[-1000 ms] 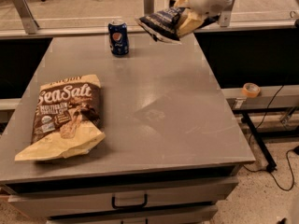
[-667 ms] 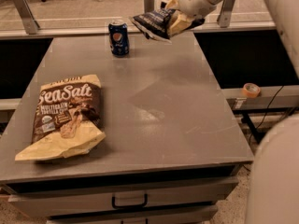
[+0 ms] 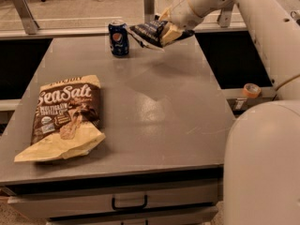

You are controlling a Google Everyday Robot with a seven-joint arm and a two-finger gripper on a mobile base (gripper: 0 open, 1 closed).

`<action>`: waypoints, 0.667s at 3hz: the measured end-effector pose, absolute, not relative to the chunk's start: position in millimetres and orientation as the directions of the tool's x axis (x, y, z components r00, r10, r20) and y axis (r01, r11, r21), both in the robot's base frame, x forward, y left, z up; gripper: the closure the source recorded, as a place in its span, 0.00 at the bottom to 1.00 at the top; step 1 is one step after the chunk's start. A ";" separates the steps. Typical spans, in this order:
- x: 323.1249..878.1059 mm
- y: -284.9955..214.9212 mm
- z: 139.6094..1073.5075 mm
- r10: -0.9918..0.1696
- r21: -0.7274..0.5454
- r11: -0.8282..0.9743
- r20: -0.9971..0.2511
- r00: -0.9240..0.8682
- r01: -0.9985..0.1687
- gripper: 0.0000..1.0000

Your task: Move blue chip bag near pepsi can

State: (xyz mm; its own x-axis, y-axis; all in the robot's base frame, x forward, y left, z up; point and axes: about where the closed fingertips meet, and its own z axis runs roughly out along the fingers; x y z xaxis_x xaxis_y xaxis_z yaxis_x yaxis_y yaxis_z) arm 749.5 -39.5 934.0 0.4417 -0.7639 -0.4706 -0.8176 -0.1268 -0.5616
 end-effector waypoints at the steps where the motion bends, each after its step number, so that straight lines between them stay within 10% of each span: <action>1: 752.0 -23.4 909.6 -0.762 -0.526 -0.154 -0.476 0.439 -0.837 0.35; 2: 752.6 -5.5 899.9 -0.757 -0.513 -0.192 -0.466 0.459 -0.837 0.13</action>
Offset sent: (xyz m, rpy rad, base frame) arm 0.0040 0.0506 -0.0392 -0.0641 0.0570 0.0880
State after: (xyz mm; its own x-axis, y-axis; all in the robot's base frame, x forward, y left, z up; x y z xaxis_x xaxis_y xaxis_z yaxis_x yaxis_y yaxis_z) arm 752.6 -5.5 899.9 0.4587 -0.7566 -0.4660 -0.8369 -0.1917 -0.5126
